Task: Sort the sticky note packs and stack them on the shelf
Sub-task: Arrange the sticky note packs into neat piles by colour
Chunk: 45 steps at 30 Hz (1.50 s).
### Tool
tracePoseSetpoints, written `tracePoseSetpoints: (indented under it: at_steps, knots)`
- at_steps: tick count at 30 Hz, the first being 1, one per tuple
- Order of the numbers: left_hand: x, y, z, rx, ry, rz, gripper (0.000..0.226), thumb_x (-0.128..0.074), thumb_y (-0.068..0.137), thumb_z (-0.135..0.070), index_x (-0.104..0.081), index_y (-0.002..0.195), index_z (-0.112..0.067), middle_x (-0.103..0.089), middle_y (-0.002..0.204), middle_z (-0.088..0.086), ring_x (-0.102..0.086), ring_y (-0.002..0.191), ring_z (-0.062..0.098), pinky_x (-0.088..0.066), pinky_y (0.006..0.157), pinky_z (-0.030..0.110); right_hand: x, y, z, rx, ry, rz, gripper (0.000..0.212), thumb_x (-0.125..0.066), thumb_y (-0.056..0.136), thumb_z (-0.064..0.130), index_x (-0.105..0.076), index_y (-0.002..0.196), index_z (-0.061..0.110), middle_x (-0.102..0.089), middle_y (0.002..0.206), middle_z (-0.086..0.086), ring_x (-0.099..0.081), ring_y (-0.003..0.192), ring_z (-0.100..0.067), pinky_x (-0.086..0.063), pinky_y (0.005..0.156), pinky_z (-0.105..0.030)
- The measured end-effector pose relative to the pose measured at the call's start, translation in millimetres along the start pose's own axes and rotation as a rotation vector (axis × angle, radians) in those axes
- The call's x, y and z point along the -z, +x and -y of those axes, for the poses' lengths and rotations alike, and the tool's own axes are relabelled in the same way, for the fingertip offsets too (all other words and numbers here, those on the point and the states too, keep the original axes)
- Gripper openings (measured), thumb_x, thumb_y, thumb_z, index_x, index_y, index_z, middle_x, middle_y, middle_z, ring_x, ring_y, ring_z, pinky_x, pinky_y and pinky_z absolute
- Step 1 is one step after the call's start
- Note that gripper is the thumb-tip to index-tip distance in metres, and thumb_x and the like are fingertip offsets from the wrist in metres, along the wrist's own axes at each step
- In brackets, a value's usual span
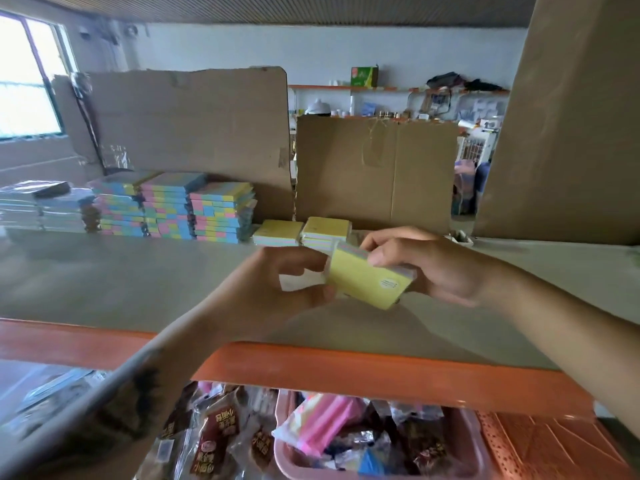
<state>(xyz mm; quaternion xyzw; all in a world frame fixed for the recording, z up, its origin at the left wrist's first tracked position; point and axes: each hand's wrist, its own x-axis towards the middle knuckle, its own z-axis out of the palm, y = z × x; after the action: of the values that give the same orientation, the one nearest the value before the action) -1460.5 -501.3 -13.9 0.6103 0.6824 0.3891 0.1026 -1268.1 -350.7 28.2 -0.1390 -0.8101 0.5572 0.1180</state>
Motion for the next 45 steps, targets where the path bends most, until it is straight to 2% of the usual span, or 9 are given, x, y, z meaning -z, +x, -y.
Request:
tracePoseSetpoints:
  at_steps: [4,13,19,24,28,32,36,40,45]
  knots:
    - [-2,-1,2,-0.025,-0.15,-0.012,0.013,-0.076,0.09,-0.031,-0.076,0.097,-0.02,-0.077,0.096,-0.008,-0.071,0.096,0.004,-0.052,0.092,0.029,-5,-2,-3,-0.025,0.166,0.005,0.035,-0.071,0.065,0.045,-0.072,0.09,0.02,-0.062,0.082,-0.012,-0.06,0.075,-0.028,-0.053,0.067,-0.039]
    - [-6,-3,-11,-0.018,-0.493,-0.104,0.035,-0.078,0.087,-0.034,-0.07,0.097,0.0,-0.075,0.085,0.014,-0.067,0.078,0.016,-0.051,0.074,0.022,-16,-5,0,0.096,0.071,-0.252,0.042,-0.076,0.068,0.016,-0.07,0.108,0.007,-0.074,0.1,-0.017,-0.069,0.09,-0.025,-0.05,0.084,-0.041]
    - [-3,-5,-17,0.096,-0.552,-0.083,0.028,-0.067,0.089,-0.03,-0.073,0.106,-0.008,-0.077,0.1,0.014,-0.073,0.095,0.026,-0.054,0.094,0.045,-34,1,-4,0.098,0.439,-0.314,0.051,-0.076,0.078,0.018,-0.066,0.126,0.005,-0.069,0.128,-0.02,-0.065,0.12,-0.043,-0.042,0.098,-0.048]
    - [7,-7,-16,0.14,-0.64,-0.183,0.047,-0.062,0.085,-0.041,-0.071,0.107,-0.001,-0.074,0.099,0.02,-0.071,0.096,0.033,-0.048,0.102,0.062,-34,1,-9,0.135,0.166,-0.449,0.05,-0.084,0.067,0.04,-0.057,0.104,0.02,-0.074,0.098,0.004,-0.064,0.09,-0.014,-0.046,0.077,-0.037]
    - [9,-9,-13,0.147,-0.59,-0.199,0.053,-0.069,0.092,-0.046,-0.067,0.102,0.007,-0.072,0.1,0.027,-0.067,0.103,0.048,-0.047,0.099,0.068,-28,-8,-14,0.464,-0.53,-0.478,0.07,-0.086,0.067,0.056,-0.049,0.119,0.027,-0.056,0.138,0.007,-0.054,0.126,-0.011,-0.046,0.099,-0.031]
    - [8,-8,-11,0.137,-0.533,-0.186,0.06,-0.068,0.081,-0.056,-0.069,0.097,0.002,-0.072,0.099,0.026,-0.068,0.101,0.047,-0.048,0.098,0.068,-24,-1,-12,0.642,-1.109,-0.383,0.066,-0.075,0.073,0.068,-0.055,0.12,0.026,-0.045,0.153,0.004,-0.044,0.136,-0.028,-0.038,0.107,-0.053]
    - [12,-11,-3,0.144,-0.458,-0.145,0.058,-0.066,0.085,-0.056,-0.071,0.099,0.0,-0.075,0.097,0.02,-0.068,0.101,0.044,-0.049,0.098,0.065,-30,11,-10,0.714,-1.185,-0.328,0.058,-0.076,0.072,0.067,-0.062,0.116,0.032,-0.061,0.133,0.009,-0.055,0.123,-0.019,-0.037,0.1,-0.05]
    - [33,-10,17,0.111,-0.205,-0.091,0.056,-0.056,0.09,-0.069,-0.072,0.091,-0.015,-0.073,0.085,0.009,-0.067,0.083,0.018,-0.054,0.086,0.054,-43,26,-11,0.621,-1.086,-0.266,0.061,-0.073,0.072,0.071,-0.063,0.119,0.033,-0.063,0.125,0.014,-0.056,0.119,-0.013,-0.041,0.1,-0.05]
    - [80,-21,52,0.249,0.217,0.156,0.078,-0.016,0.08,-0.092,-0.051,0.137,-0.053,-0.058,0.143,-0.015,-0.053,0.128,0.012,-0.043,0.11,0.047,-46,56,1,0.349,-0.928,-0.203,0.062,-0.066,0.073,0.077,-0.058,0.122,0.041,-0.06,0.121,0.021,-0.053,0.115,-0.009,-0.043,0.104,-0.045]
